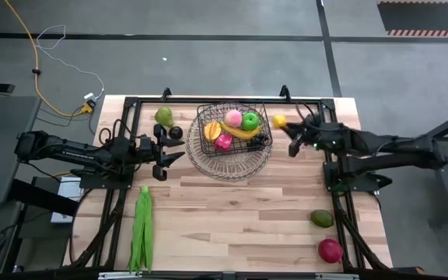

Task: Build produce basket
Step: Put the lemon into the wire basket

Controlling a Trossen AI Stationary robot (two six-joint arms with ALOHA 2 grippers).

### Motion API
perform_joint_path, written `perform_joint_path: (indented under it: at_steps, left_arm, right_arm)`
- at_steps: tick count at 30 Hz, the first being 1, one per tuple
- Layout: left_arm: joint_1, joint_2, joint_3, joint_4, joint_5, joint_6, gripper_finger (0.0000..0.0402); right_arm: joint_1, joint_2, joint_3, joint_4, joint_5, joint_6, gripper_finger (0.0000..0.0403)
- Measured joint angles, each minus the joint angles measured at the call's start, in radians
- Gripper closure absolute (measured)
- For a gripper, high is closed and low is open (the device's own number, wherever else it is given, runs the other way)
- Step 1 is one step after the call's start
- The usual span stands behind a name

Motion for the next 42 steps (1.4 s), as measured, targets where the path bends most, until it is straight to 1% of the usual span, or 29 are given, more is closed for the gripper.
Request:
perform_joint_path:
  at_steps: [4,6,9,11,14,18,24,37,39,42]
  left_arm:
    - [0.0,0.0,0.0,0.0,0.001,-0.005,0.0243]
    - [0.0,0.0,0.0,0.0,0.001,-0.006,0.0243]
    - [-0.001,0.0,0.001,0.001,0.012,-0.016,0.0243]
    - [-0.001,0.0,0.007,0.001,0.014,-0.023,0.0243]
    - [-0.001,0.0,0.018,0.001,0.014,-0.024,0.0243]
    - [0.0,0.0,0.021,-0.002,0.014,-0.031,0.0243]
    - [0.0,0.0,0.021,-0.005,0.014,-0.033,0.0243]
    - [0.0,0.001,0.021,-0.006,0.018,-0.032,0.0243]
    - [-0.001,0.001,0.021,-0.006,0.019,-0.032,0.0243]
    - [-0.001,0.001,0.021,-0.006,0.019,-0.032,0.0243]
  right_arm:
    - [0.025,0.002,-0.18,0.462,-0.161,-0.109,0.0334]
    - [0.033,0.024,-0.252,0.656,-0.239,-0.15,0.0334]
    - [0.04,0.062,-0.329,0.87,-0.296,-0.191,0.0334]
    - [0.04,0.08,-0.359,0.95,-0.306,-0.211,0.0334]
    - [0.04,0.097,-0.382,0.986,-0.307,-0.231,0.0334]
    - [0.037,0.103,-0.369,0.985,-0.31,-0.256,0.0334]
    - [0.037,0.102,-0.36,0.982,-0.358,-0.256,0.0334]
    - [0.036,0.103,-0.359,0.981,-0.356,-0.263,0.0334]
    - [0.037,0.106,-0.359,0.981,-0.334,-0.263,0.0334]
    - [0.036,0.131,-0.358,0.982,-0.24,-0.264,0.0334]
